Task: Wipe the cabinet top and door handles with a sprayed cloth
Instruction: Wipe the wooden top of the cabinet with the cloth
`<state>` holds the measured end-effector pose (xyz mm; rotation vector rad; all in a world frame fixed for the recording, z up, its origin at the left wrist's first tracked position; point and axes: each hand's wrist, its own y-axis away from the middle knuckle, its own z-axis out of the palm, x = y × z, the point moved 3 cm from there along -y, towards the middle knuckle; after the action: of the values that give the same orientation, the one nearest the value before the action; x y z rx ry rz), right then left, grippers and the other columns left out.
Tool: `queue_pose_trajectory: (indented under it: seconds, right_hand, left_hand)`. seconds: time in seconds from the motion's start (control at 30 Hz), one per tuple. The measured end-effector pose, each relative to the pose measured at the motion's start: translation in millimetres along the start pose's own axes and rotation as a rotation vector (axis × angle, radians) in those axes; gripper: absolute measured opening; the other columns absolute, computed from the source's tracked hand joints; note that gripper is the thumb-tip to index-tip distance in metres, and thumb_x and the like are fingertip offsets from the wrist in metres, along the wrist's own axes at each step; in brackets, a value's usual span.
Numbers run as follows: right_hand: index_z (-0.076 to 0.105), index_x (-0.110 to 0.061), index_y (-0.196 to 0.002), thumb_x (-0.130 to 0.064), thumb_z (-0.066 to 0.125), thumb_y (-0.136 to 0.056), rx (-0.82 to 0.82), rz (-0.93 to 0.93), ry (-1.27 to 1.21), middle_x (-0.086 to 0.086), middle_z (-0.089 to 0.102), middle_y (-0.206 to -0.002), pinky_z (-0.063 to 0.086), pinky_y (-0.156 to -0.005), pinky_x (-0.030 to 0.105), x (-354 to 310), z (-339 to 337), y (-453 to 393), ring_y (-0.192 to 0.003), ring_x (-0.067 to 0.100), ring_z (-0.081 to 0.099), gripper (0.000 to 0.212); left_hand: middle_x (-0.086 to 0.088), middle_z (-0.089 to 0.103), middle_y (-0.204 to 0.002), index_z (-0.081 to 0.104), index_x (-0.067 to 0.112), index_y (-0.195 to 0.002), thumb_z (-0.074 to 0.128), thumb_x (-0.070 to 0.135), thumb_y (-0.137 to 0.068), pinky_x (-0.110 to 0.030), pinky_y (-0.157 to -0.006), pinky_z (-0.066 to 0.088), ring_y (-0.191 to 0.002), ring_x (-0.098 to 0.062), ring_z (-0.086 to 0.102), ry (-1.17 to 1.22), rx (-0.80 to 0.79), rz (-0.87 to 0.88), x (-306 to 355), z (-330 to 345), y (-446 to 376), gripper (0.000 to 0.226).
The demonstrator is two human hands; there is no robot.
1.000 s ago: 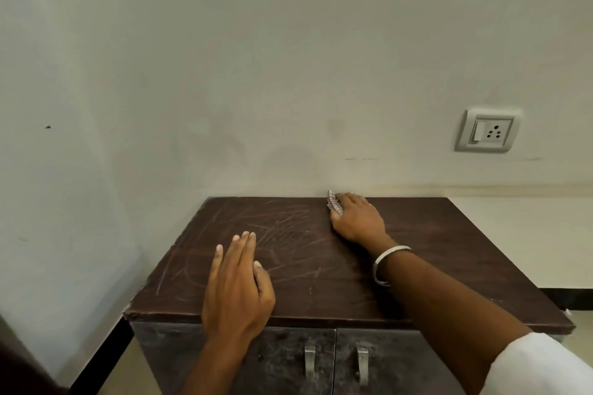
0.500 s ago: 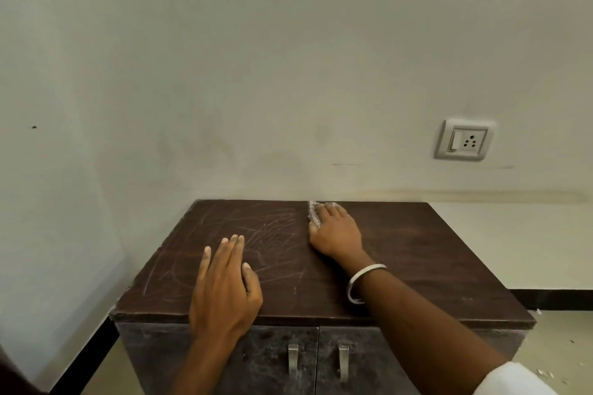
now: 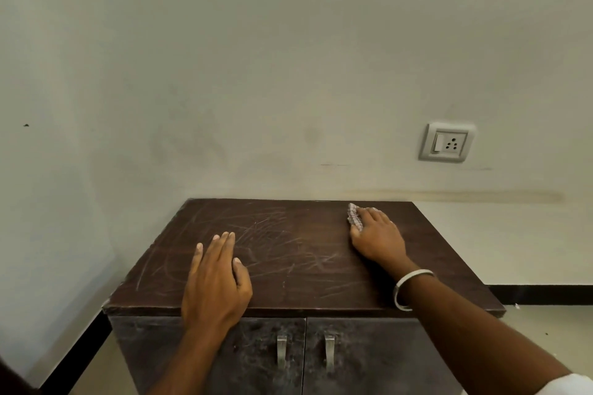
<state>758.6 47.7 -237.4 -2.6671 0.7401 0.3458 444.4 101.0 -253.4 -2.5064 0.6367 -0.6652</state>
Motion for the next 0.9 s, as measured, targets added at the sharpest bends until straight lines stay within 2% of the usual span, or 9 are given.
queue_pose_trajectory:
  seconds: [0.2, 0.6, 0.77, 0.9]
  right_hand:
    - [0.032, -0.019, -0.147, -0.038, 0.037, -0.094, 0.000, 0.044, 0.032, 0.004, 0.034, -0.153, 0.020, -0.118, 0.041, 12.8, -2.5, 4.3, -0.145, 0.023, 0.022, 0.057]
    - [0.030, -0.020, -0.147, -0.043, 0.037, -0.095, -0.029, -0.200, -0.028, 0.003, 0.031, -0.154, 0.017, -0.119, 0.040, -93.3, 26.1, 42.2, -0.146, 0.022, 0.019, 0.058]
    - [0.029, -0.023, -0.148, -0.041, 0.038, -0.094, -0.050, -0.196, -0.046, 0.001, 0.029, -0.156, 0.017, -0.120, 0.041, -72.6, 15.2, 44.7, -0.146, 0.020, 0.019, 0.057]
    - [0.031, -0.024, -0.147, -0.040, 0.038, -0.093, -0.004, -0.108, 0.003, 0.001, 0.032, -0.154, 0.021, -0.118, 0.041, -24.4, -5.6, 49.2, -0.145, 0.019, 0.023, 0.056]
  left_hand:
    - [-0.008, 0.052, -0.142, 0.048, 0.004, -0.140, 0.019, 0.037, -0.087, -0.040, -0.120, 0.020, -0.138, -0.019, 0.040, -0.007, -0.002, 0.002, 0.8, 0.1, 0.1, 0.069]
    - [-0.010, 0.048, -0.145, 0.044, 0.005, -0.142, 0.027, 0.031, -0.088, -0.038, -0.121, 0.016, -0.140, -0.019, 0.037, -0.003, -0.018, -0.014, 2.5, -1.8, 0.3, 0.062]
    - [-0.011, 0.049, -0.144, 0.045, 0.004, -0.141, 0.028, 0.031, -0.088, -0.038, -0.121, 0.016, -0.139, -0.020, 0.038, 0.011, -0.017, -0.018, 2.6, -3.1, 0.5, 0.062]
    - [-0.011, 0.049, -0.145, 0.045, 0.004, -0.141, 0.028, 0.031, -0.087, -0.038, -0.121, 0.016, -0.139, -0.021, 0.038, 0.008, -0.023, -0.017, 2.5, -2.4, 0.9, 0.063]
